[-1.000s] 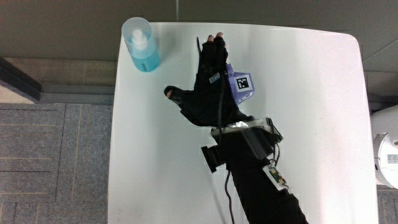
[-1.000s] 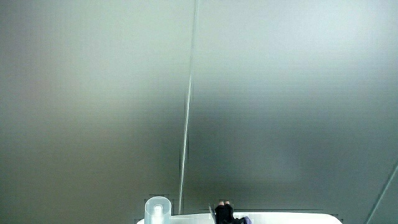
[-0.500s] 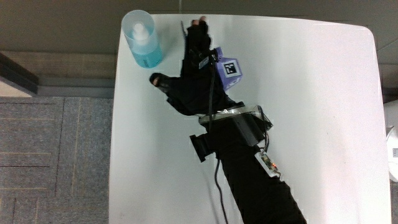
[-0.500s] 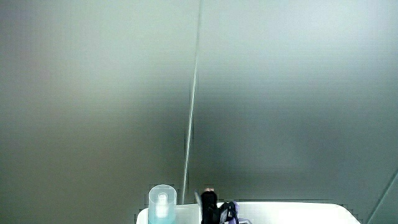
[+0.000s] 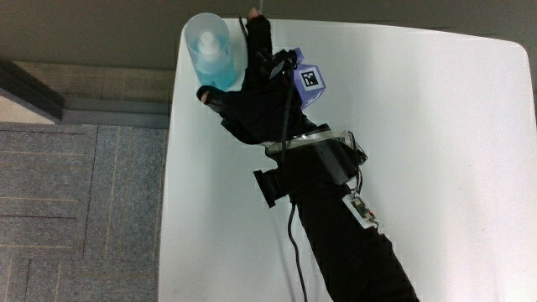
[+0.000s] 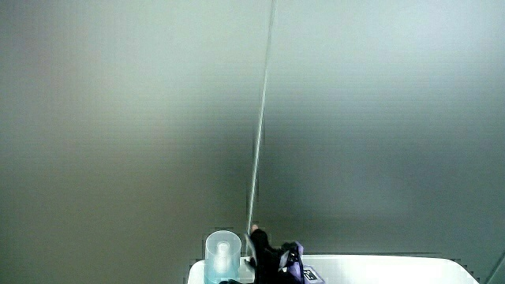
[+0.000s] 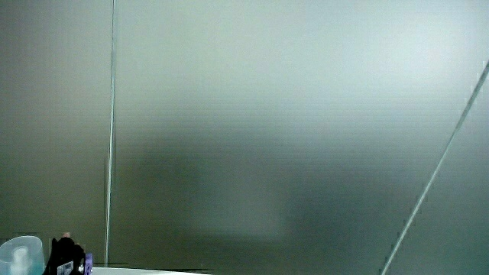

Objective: Pick cleaning spray

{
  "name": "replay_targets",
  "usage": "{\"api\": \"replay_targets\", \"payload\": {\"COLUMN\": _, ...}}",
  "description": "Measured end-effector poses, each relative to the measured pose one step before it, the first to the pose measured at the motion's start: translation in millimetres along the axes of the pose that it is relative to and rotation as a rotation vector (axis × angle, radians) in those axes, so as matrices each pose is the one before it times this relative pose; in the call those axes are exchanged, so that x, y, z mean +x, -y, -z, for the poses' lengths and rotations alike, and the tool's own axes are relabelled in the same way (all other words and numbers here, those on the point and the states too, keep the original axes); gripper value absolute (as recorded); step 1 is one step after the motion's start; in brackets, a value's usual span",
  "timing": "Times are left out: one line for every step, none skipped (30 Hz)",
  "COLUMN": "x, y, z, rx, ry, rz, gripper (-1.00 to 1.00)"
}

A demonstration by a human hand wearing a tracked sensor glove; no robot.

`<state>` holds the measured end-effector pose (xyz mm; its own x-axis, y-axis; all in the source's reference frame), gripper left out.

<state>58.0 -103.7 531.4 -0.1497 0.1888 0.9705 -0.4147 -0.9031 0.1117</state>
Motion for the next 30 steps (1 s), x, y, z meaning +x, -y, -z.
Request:
{"api": "replay_targets", "payload": {"x": 0.29, "y": -1.98, "z": 0.87, "rx": -0.00568, "ry": -0.0053, "rz": 0.00634, "gripper": 0.04}}
{"api": "replay_targets", "payload": {"x": -1.44, "y": -1.14, "z": 1.63, "rx": -0.00172, "ry": 0.00096, "rz": -0.00665, "gripper": 0.08}}
{"api": "replay_targets", "payload": {"x": -1.88, "y": -0.73, "z": 1.49, "rx": -0.01001, "ry": 0.00157, "rz": -0.00449, "gripper": 0.12}}
{"api": "replay_targets", "payload": {"x": 0.6, "y": -1.04, "z": 0.46, "rx": 0.00308, "ry": 0.0093, "rz": 0.0052, "gripper": 0.16}}
{"api": "replay_targets", "payload": {"x": -0.54, "y": -0.75, "z": 1.38, "rx": -0.00359, "ry": -0.00543, "rz": -0.00331, "gripper": 0.2}}
{"api": "replay_targets", "payload": {"x": -0.12, "y": -0.44, "z": 1.37, "rx": -0.00049, "ry": -0.00958, "rz": 0.01103, "gripper": 0.24}}
{"api": "replay_targets", "payload": {"x": -0.06, "y": -1.1, "z": 0.52, "rx": 0.00225, "ry": 0.01512, "rz": -0.0055, "gripper": 0.28}}
{"api": "replay_targets", "payload": {"x": -1.31, "y": -0.08, "z": 1.39, "rx": -0.00096, "ry": -0.0039, "rz": -0.01378, "gripper": 0.32}}
{"api": "replay_targets", "payload": {"x": 0.91, "y": -0.12, "z": -0.05, "rx": 0.00147, "ry": 0.00647, "rz": 0.00643, "gripper": 0.36}}
{"api": "replay_targets", "payload": {"x": -1.44, "y": -0.22, "z": 0.53, "rx": -0.00364, "ry": 0.00681, "rz": 0.00404, "gripper": 0.4}}
{"api": "replay_targets", "payload": {"x": -0.62, "y": -0.36, "z": -0.09, "rx": 0.0072, "ry": 0.0143, "rz": 0.00113, "gripper": 0.44}}
{"api": "replay_targets", "payload": {"x": 0.15, "y": 0.06, "z": 0.09, "rx": 0.00177, "ry": -0.00908, "rz": -0.00702, "gripper": 0.48}}
{"api": "replay_targets", "payload": {"x": -2.6, "y": 1.19, "z": 0.83, "rx": 0.00426, "ry": -0.01454, "rz": 0.00409, "gripper": 0.52}}
{"api": "replay_targets", "payload": {"x": 1.36, "y": -0.04, "z": -1.33, "rx": 0.01009, "ry": -0.00754, "rz": -0.00453, "gripper": 0.56}}
{"api": "replay_targets", "payload": {"x": -2.22, "y": 1.2, "z": -0.77, "rx": 0.01974, "ry": 0.01066, "rz": 0.00154, "gripper": 0.6}}
{"api": "replay_targets", "payload": {"x": 2.31, "y": 0.05, "z": -2.56, "rx": 0.01706, "ry": 0.00246, "rz": -0.0056, "gripper": 0.64}}
{"api": "replay_targets", "payload": {"x": -2.34, "y": 1.65, "z": -0.73, "rx": 0.02851, "ry": -0.00436, "rz": -0.0075, "gripper": 0.68}}
{"api": "replay_targets", "payload": {"x": 0.39, "y": 0.07, "z": -2.34, "rx": 0.0217, "ry": 0.02823, "rz": 0.00565, "gripper": 0.72}}
{"api": "replay_targets", "payload": {"x": -2.48, "y": 0.87, "z": -0.74, "rx": 0.01893, "ry": 0.00662, "rz": 0.00322, "gripper": 0.76}}
{"api": "replay_targets", "payload": {"x": -3.02, "y": 0.65, "z": 0.24, "rx": 0.00936, "ry": -0.00217, "rz": -0.02021, "gripper": 0.8}}
{"api": "replay_targets", "payload": {"x": 1.66, "y": -0.21, "z": -1.22, "rx": 0.01023, "ry": 0.0231, "rz": -0.00394, "gripper": 0.84}}
{"api": "replay_targets", "payload": {"x": -2.11, "y": 1.86, "z": 0.34, "rx": 0.01788, "ry": 0.00141, "rz": 0.0065, "gripper": 0.88}}
{"api": "replay_targets", "payload": {"x": 0.84, "y": 0.75, "z": -0.51, "rx": 0.01073, "ry": -0.0067, "rz": -0.01008, "gripper": 0.92}}
{"api": "replay_targets", "payload": {"x": 0.83, "y": -0.04, "z": -0.87, "rx": -0.0014, "ry": 0.00492, "rz": -0.00381, "gripper": 0.96}}
{"api": "replay_targets", "payload": {"x": -0.8, "y": 0.79, "z": -0.34, "rx": 0.00095, "ry": -0.01515, "rz": -0.00495, "gripper": 1.0}}
{"api": "replay_targets", "payload": {"x": 1.62, "y": -0.46, "z": -1.98, "rx": 0.01073, "ry": 0.01373, "rz": -0.00058, "gripper": 1.0}}
{"api": "replay_targets", "payload": {"x": -0.42, "y": -0.25, "z": -0.61, "rx": 0.00093, "ry": -0.00173, "rz": -0.00468, "gripper": 1.0}}
{"api": "replay_targets", "payload": {"x": -0.33, "y": -0.06, "z": -0.6, "rx": 0.00711, "ry": 0.00172, "rz": 0.00598, "gripper": 1.0}}
{"api": "replay_targets", "payload": {"x": -1.32, "y": 0.44, "z": -0.33, "rx": -0.00496, "ry": -0.01769, "rz": -0.00391, "gripper": 1.0}}
{"api": "replay_targets", "payload": {"x": 1.36, "y": -0.04, "z": -2.29, "rx": 0.01062, "ry": -0.00151, "rz": -0.00998, "gripper": 1.0}}
